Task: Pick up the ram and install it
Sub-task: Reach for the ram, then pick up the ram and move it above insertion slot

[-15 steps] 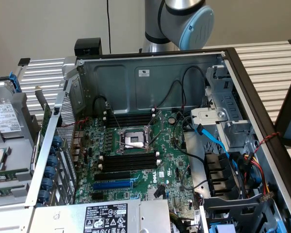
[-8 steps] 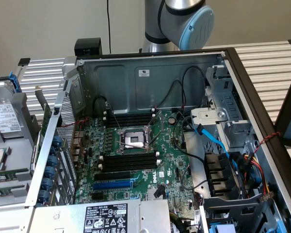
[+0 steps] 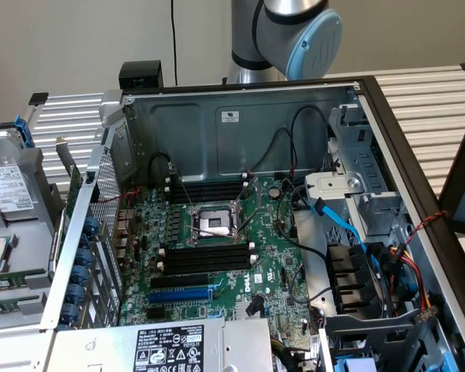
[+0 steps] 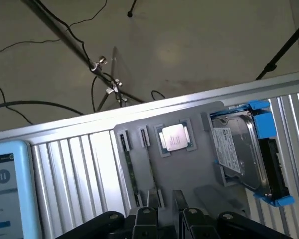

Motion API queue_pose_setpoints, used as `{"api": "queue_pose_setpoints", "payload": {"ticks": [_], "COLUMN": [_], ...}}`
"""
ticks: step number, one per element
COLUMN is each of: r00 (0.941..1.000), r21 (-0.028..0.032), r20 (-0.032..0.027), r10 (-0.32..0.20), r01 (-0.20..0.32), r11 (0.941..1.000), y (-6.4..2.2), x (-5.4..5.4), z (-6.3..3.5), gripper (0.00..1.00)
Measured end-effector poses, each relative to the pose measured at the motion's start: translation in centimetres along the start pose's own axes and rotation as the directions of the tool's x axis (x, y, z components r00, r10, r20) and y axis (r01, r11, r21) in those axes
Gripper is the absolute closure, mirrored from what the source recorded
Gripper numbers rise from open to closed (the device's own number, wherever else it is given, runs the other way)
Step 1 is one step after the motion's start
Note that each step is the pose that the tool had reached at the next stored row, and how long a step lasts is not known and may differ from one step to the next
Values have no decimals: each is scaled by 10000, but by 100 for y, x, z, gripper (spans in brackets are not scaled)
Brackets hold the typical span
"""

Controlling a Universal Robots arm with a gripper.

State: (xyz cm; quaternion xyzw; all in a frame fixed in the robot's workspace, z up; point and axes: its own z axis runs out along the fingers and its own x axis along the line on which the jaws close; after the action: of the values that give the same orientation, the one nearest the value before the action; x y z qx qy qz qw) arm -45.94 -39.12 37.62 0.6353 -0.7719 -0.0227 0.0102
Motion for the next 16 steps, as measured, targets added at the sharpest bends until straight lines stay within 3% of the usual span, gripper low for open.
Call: {"api": "queue_pose_setpoints", "payload": {"ticks": [5, 8, 16], "r00": [9977, 9950, 9949], "r21": [56, 157, 180], "r20": [-23, -26, -24], "r10": [-674, -996, -1004], "r01": [674, 996, 1004], "r11": [9977, 9949, 9948], "y": [-1, 0, 1], "x": [0, 0, 0], "z": [-1, 1, 0], "gripper": [74, 74, 74]}}
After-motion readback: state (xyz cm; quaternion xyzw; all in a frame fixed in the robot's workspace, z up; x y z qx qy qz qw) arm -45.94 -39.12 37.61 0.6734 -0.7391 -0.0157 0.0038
